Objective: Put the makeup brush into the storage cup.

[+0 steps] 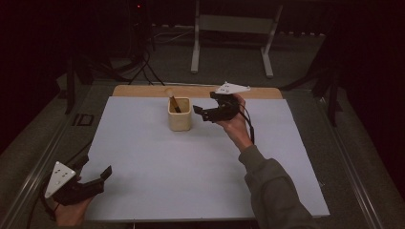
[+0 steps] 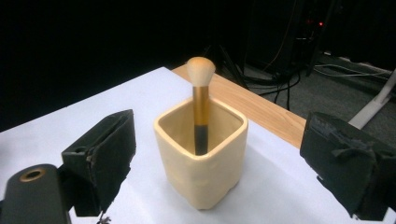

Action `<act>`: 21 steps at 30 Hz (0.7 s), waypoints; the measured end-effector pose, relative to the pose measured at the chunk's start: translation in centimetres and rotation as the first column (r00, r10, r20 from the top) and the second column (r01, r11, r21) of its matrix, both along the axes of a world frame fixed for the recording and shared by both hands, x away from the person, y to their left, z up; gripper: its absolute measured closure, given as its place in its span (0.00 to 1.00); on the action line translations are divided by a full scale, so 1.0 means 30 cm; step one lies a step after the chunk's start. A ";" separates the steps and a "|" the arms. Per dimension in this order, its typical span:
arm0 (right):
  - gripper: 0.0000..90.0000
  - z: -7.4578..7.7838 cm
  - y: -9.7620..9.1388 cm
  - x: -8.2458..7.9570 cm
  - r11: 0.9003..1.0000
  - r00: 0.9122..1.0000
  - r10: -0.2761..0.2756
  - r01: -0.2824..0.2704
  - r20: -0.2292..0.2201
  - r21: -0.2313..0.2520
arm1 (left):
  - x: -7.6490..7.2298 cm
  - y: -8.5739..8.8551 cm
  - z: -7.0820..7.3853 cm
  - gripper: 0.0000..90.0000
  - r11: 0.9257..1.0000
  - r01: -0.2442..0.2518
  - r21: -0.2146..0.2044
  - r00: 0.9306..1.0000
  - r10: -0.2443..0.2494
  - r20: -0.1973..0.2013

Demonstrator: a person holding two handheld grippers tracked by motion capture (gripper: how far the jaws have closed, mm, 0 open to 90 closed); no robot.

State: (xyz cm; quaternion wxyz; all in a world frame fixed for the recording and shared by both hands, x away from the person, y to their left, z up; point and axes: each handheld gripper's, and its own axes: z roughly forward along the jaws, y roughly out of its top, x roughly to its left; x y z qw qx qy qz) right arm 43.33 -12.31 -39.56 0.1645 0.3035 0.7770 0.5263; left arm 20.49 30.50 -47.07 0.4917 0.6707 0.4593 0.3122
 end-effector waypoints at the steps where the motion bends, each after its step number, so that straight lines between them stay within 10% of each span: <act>1: 0.11 0.000 -0.004 -0.004 1.000 1.000 0.002 -0.002 0.004 0.001 | 0.000 0.000 0.000 0.14 1.000 0.001 0.000 1.000 -0.001 0.001; 21: 0.11 -0.002 -0.073 -0.061 1.000 1.000 0.014 -0.014 0.015 -0.017 | 0.003 0.000 -0.001 0.13 1.000 -0.002 0.000 1.000 0.002 -0.001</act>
